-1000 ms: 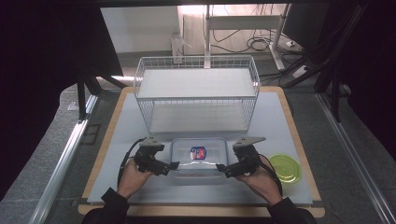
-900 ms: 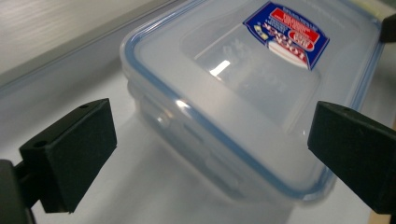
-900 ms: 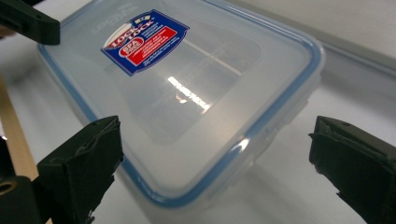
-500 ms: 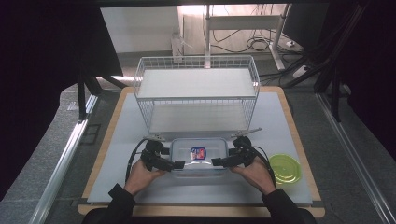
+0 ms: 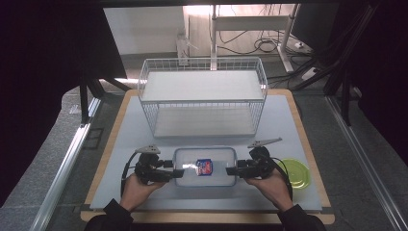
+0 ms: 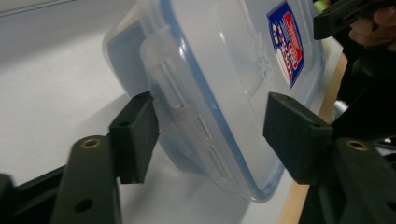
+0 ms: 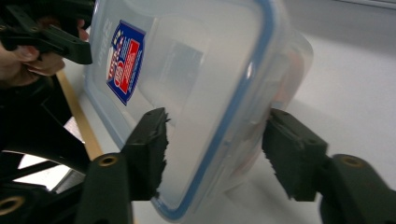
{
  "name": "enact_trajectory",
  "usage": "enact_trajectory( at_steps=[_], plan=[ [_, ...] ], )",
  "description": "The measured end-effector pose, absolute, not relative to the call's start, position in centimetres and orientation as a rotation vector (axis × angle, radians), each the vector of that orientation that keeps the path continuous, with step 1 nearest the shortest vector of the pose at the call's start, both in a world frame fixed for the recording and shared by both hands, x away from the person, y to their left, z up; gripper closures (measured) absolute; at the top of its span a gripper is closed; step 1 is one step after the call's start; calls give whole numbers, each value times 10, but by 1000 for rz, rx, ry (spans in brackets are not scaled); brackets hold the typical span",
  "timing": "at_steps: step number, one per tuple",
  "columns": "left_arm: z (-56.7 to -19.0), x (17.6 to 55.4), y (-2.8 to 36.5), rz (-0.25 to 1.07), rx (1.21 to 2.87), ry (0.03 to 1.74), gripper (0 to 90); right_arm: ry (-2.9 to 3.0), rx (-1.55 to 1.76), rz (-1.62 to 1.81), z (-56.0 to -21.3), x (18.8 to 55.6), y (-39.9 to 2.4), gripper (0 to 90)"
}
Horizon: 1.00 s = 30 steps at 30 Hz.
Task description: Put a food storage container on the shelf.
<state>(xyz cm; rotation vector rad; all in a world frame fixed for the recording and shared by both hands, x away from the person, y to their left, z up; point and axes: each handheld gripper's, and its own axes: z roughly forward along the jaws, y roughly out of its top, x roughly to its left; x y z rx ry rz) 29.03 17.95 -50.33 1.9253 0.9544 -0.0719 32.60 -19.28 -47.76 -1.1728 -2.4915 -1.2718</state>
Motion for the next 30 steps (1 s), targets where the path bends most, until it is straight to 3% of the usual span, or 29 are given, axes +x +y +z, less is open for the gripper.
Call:
enact_trajectory(
  at_steps=[4, 30],
  plan=[
    [-505, 286, 183, -85, 1884, 961, 442, -2447, -1192, -1293, -478, 321, -198, 487],
    [-481, 285, 183, -37, 1846, 948, 504, -2448, -1220, -1458, -457, 309, -200, 511]
  ],
)
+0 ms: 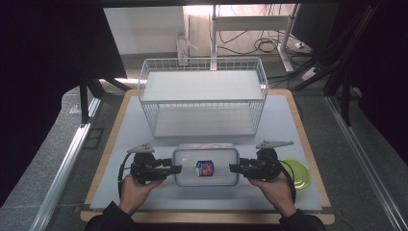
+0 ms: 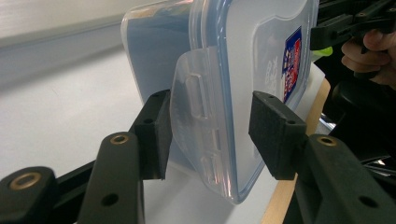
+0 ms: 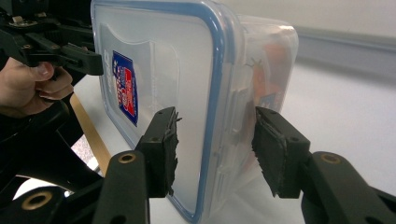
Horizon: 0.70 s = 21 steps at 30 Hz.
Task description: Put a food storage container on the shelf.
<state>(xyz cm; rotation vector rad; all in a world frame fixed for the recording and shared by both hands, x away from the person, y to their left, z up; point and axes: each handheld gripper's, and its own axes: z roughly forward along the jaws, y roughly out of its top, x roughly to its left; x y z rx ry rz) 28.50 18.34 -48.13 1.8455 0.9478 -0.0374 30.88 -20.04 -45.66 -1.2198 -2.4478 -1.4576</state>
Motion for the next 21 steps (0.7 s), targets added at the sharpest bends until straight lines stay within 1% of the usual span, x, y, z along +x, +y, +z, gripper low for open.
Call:
enact_trajectory(
  at_steps=[6, 12, 21],
  plan=[
    [-470, 288, 186, -36, 1834, 932, 512, -2454, -1212, -1488, -443, 311, -199, 512],
    [-447, 294, 186, 3, 1838, 922, 512, -2440, -1207, -1535, -428, 317, -199, 509],
    [-418, 307, 186, 21, 1830, 904, 513, -2441, -1202, -1581, -400, 327, -200, 509]
  ],
)
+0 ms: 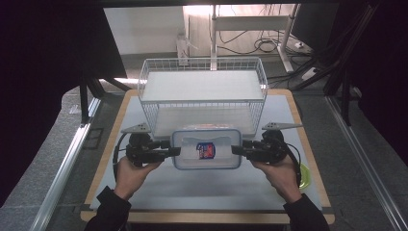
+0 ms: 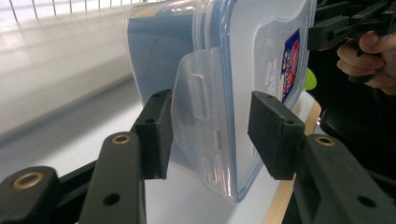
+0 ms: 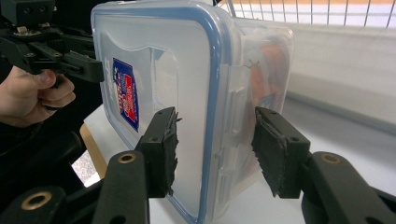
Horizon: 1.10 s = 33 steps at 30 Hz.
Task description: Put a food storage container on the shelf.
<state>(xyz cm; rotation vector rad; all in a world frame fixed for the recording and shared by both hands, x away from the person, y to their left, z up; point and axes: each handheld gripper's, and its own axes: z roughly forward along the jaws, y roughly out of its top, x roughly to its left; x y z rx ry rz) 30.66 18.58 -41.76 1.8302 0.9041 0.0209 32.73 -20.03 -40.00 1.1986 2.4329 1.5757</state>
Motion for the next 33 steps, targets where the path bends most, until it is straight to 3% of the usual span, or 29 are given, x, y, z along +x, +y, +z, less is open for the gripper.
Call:
enact_trajectory(
  at_steps=[33],
  plan=[
    [-332, 369, 207, 77, 1762, 884, 519, 2325, 1137, 1671, -313, 393, -182, 509]
  ],
)
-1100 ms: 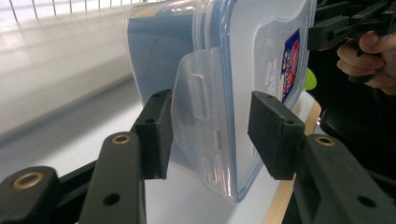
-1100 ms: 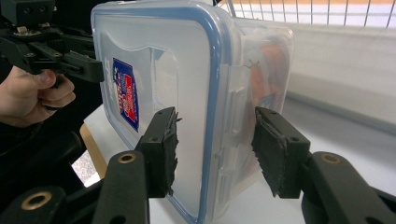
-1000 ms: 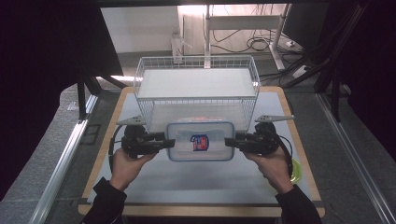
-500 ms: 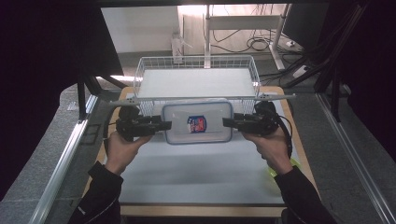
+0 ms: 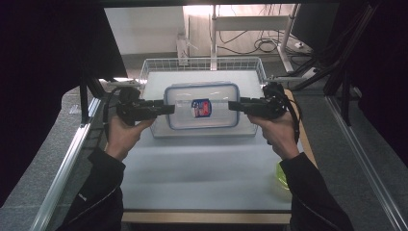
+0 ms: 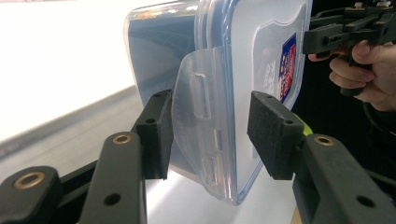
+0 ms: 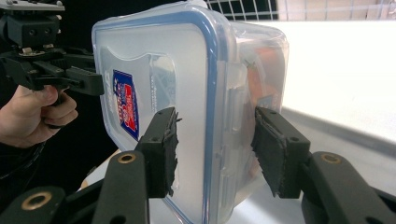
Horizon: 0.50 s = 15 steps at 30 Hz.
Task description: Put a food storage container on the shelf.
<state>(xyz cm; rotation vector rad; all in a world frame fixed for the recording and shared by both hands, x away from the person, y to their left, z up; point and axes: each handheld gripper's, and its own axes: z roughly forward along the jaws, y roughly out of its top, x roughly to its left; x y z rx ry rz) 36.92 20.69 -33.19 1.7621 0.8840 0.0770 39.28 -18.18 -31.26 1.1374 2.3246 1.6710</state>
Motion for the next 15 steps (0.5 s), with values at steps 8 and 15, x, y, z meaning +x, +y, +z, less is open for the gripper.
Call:
enact_trajectory(
  at_steps=[8, 15],
  plan=[
    [-319, 396, 214, 67, 1743, 891, 520, 2307, 1147, 1682, -301, 417, -175, 509],
    [-311, 419, 217, 66, 1732, 894, 519, 2285, 1185, 1705, -298, 437, -173, 509]
  ],
)
